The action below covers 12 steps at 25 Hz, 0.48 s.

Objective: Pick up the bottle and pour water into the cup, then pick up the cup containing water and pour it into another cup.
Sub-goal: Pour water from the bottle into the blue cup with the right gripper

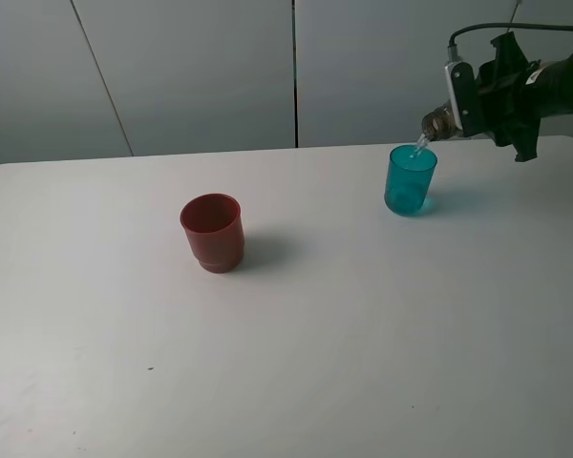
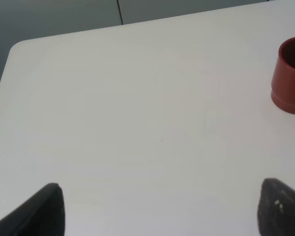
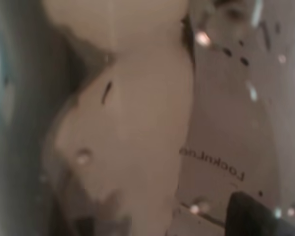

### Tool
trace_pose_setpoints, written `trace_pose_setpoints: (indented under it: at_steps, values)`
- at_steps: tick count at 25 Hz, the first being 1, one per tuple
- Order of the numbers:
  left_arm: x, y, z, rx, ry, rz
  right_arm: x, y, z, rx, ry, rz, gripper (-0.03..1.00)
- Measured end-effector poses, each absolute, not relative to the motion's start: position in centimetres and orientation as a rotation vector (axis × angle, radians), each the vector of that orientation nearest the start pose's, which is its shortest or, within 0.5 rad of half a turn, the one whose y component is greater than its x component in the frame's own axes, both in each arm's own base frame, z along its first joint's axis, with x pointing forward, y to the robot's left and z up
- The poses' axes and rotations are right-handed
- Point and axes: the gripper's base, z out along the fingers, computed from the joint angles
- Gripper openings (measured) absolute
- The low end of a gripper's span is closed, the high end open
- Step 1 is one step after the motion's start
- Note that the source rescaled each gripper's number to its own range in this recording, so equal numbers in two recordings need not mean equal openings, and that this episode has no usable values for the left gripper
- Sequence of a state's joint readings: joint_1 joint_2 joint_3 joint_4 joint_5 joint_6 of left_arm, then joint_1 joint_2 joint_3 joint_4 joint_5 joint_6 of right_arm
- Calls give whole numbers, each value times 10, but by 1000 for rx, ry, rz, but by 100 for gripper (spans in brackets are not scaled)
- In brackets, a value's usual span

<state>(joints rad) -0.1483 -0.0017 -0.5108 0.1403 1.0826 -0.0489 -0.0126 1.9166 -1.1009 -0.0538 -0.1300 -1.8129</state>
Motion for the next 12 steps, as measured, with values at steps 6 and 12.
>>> trace_pose_setpoints:
  at_steps: [6,12]
  values:
    - [-6,12,279,92,2044,45,409,-9,174,-1901,1420,-1023,3]
    - [-6,12,279,92,2044,45,409,-12,174,-1929,1397,-1041,3]
